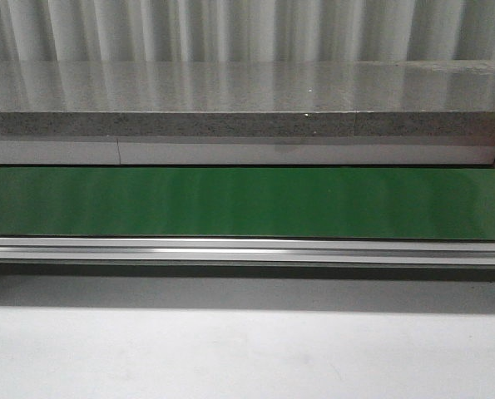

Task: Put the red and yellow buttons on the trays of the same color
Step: 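Lower the left gripper and grasp a red-capped button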

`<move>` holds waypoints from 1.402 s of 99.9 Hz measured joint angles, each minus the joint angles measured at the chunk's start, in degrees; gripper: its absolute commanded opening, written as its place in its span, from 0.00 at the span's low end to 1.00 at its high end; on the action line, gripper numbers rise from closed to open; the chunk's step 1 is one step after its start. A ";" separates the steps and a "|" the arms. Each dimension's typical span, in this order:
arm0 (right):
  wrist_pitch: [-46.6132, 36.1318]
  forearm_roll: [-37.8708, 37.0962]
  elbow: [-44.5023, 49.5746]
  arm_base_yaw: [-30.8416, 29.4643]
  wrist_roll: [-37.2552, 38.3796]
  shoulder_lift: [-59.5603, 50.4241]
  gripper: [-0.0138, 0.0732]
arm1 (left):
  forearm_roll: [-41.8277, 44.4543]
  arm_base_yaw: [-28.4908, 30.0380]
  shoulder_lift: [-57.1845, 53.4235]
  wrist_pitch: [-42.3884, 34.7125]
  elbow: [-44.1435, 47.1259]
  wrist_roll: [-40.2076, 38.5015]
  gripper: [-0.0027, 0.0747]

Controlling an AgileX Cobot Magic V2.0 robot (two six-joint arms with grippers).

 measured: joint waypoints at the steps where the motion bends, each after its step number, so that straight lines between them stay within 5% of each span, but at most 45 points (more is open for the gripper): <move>1: 0.00 0.00 0.00 0.00 0.00 0.00 0.09 | 0.00 0.13 0.14 -0.18 0.00 0.00 0.89; 110: 0.00 0.00 0.00 0.00 0.00 0.00 0.09 | 1.71 2.02 11.34 -10.37 0.00 -0.13 0.88; 124: 0.00 0.00 0.00 0.00 0.00 0.00 0.09 | 2.13 2.02 11.34 -10.37 0.00 -0.13 0.73; 140: 0.00 0.00 0.00 0.00 0.00 0.00 0.09 | 2.57 2.02 11.34 -10.24 0.00 -0.13 0.37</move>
